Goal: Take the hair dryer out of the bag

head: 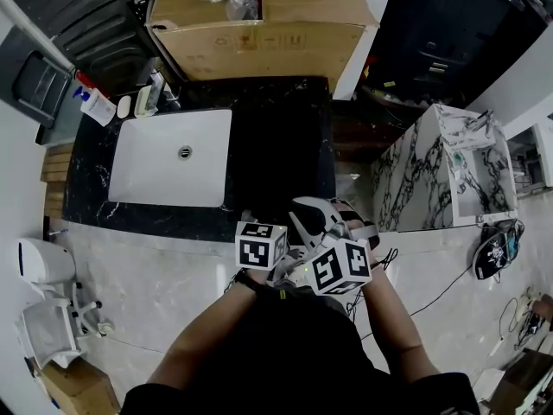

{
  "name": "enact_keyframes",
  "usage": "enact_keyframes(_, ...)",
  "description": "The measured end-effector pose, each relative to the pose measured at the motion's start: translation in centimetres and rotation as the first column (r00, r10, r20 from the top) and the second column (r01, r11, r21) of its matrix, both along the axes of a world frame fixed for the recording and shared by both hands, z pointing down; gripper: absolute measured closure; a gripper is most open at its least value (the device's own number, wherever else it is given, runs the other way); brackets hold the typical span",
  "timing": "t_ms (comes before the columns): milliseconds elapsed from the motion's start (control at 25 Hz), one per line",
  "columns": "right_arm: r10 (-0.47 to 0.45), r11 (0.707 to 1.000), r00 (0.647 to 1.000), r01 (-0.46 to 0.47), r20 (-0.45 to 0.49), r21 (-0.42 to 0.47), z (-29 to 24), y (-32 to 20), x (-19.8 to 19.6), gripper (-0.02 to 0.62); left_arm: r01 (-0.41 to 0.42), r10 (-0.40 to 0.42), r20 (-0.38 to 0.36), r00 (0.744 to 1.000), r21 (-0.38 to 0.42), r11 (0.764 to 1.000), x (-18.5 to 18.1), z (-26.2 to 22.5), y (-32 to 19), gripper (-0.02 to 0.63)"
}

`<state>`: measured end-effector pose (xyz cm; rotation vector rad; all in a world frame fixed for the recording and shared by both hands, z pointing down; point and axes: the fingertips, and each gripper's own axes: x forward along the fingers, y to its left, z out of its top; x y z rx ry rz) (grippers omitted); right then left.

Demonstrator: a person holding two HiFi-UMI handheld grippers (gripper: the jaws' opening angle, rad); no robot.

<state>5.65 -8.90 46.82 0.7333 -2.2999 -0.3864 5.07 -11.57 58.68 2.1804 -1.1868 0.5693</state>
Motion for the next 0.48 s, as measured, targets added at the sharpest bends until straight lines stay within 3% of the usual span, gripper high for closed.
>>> enact_keyframes(480, -0.013, 1.000, 1.000, 0.013, 0.022, -0.003, 0.2, -0.1, 0.1, 0.561, -0.088, 0.092, 0.042, 0.995, -0.094, 0.992, 1.2, 1.5, 0.0, 0.311)
